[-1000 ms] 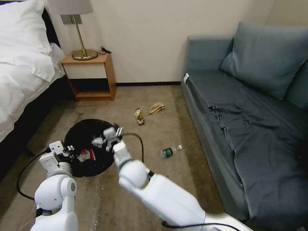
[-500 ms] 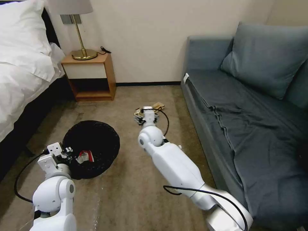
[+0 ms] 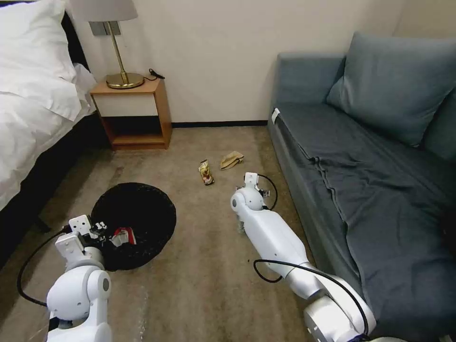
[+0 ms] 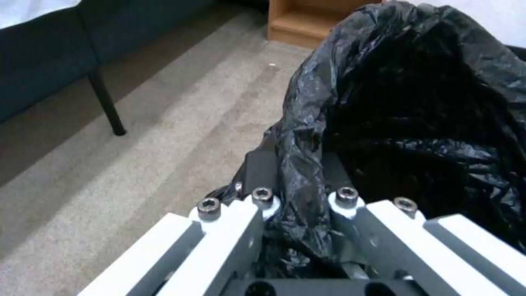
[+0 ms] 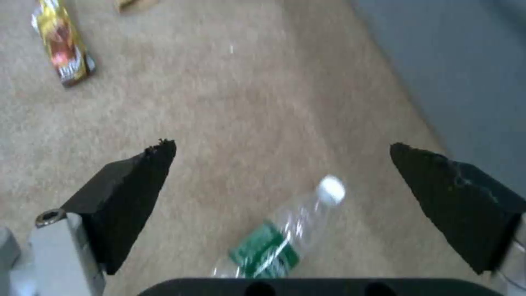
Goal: Pick up the trash bin, then pick up the garbage on the floor and place it into the trash bin.
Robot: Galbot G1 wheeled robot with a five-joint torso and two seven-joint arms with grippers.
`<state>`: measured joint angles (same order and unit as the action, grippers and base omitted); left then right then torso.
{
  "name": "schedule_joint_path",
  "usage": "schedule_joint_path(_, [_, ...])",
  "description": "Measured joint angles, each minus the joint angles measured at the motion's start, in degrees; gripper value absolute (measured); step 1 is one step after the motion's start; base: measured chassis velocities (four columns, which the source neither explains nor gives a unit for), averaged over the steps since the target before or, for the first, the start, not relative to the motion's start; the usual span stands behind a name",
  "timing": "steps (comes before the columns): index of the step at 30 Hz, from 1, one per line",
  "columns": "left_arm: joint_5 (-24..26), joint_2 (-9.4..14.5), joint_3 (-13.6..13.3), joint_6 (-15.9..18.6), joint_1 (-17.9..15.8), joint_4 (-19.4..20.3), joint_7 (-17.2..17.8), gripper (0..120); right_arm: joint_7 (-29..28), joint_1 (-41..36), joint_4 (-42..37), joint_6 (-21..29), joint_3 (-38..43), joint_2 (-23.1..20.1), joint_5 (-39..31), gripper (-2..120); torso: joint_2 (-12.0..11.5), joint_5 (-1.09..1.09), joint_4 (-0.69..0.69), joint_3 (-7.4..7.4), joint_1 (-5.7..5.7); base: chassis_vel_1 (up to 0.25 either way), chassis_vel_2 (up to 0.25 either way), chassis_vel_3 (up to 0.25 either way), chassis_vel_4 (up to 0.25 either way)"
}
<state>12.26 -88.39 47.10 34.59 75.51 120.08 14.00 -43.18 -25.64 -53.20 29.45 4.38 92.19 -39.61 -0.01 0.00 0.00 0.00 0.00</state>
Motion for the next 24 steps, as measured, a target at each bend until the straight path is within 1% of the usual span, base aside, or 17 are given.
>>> schedule_joint_path(1, [-0.46,-0.29,-0.23,0.03,0.05,0.16,0.09,4,0.15,-0.13,0.09,0.69,0.98,0.00,-1.37,100,0.00,0.00,-0.01,0.00,0.00,0.000,0.000,0.000,0.000])
schedule_joint_path(6, [-1.68,-1.11,-0.52,0.05,0.54,0.59,0.29,4,0.99,-0.48,0.98,1.75,2.85,-0.01,-3.11,100,0.00,0.00,0.00,0.00,0.00,0.000,0.000,0.000,0.000])
schedule_joint_path(7, [-2.11,-1.40,-0.51,0.08,0.94,0.95,0.34,4,2.12,-1.07,0.70,3.50,4.09,-0.02,-2.82,100,0.00,0.00,0.00,0.00,0.00,0.000,0.000,0.000,0.000])
schedule_joint_path(8, [-2.11,-1.40,-0.51,0.08,0.94,0.95,0.34,4,2.12,-1.07,0.70,3.50,4.09,-0.02,-2.82,100,0.00,0.00,0.00,0.00,0.00,0.000,0.000,0.000,0.000])
schedule_joint_path(9, [-2.53,-1.60,-0.38,0.09,1.22,1.25,0.43,4,3.46,-1.73,-0.43,5.38,4.69,-0.06,-2.79,100,0.00,0.00,-0.02,0.00,0.00,0.000,0.000,0.000,0.000])
schedule_joint_path(10, [-2.91,-1.84,-0.30,0.09,1.46,1.45,0.45,4,4.33,-2.04,-1.80,6.73,4.41,-0.05,-3.90,100,0.00,0.00,-0.02,0.00,0.00,0.000,0.000,0.000,0.000])
schedule_joint_path(11, [-2.91,-1.84,-0.30,0.09,1.46,1.45,0.45,4,4.33,-2.04,-1.80,6.73,4.41,-0.05,-3.90,100,0.00,0.00,-0.02,0.00,0.00,0.000,0.000,0.000,0.000])
schedule_joint_path(12, [-3.34,-2.14,-0.23,0.09,1.68,1.61,0.45,4,4.62,-2.03,-3.02,7.92,4.27,-0.04,-6.14,100,0.00,0.01,0.00,0.00,0.00,0.000,0.000,0.000,0.000])
schedule_joint_path(13, [-3.93,-2.62,-0.22,0.09,1.90,1.64,0.45,4,3.99,-1.41,-3.75,9.54,4.45,-0.02,-9.33,100,0.00,0.00,0.01,0.00,0.00,0.000,0.000,0.000,0.000])
schedule_joint_path(14, [-3.93,-2.62,-0.22,0.09,1.90,1.64,0.45,4,3.99,-1.41,-3.75,9.54,4.45,-0.02,-9.33,100,0.00,0.00,0.01,0.00,0.00,0.000,0.000,0.000,0.000])
schedule_joint_path(16, [-5.10,-3.43,-0.28,-0.05,2.03,1.41,0.51,4,1.16,0.27,-4.11,11.56,5.29,-0.03,-13.84,100,0.00,-0.01,0.01,-0.01,0.00,0.000,0.000,0.000,0.000])
schedule_joint_path(20, [-5.97,-3.67,-0.59,-0.20,1.86,0.69,0.44,4,-1.01,0.68,-3.95,12.68,5.36,-0.05,-15.56,100,0.00,0.00,-0.01,-0.01,0.00,0.000,0.000,0.000,0.000])
schedule_joint_path(24, [-6.89,-3.69,-0.59,-0.45,1.63,-0.07,0.44,4,-3.53,0.96,-2.24,12.99,3.01,-2.06,-16.62,100,0.00,0.00,-0.01,-0.01,0.00,0.000,0.000,0.000,0.000])
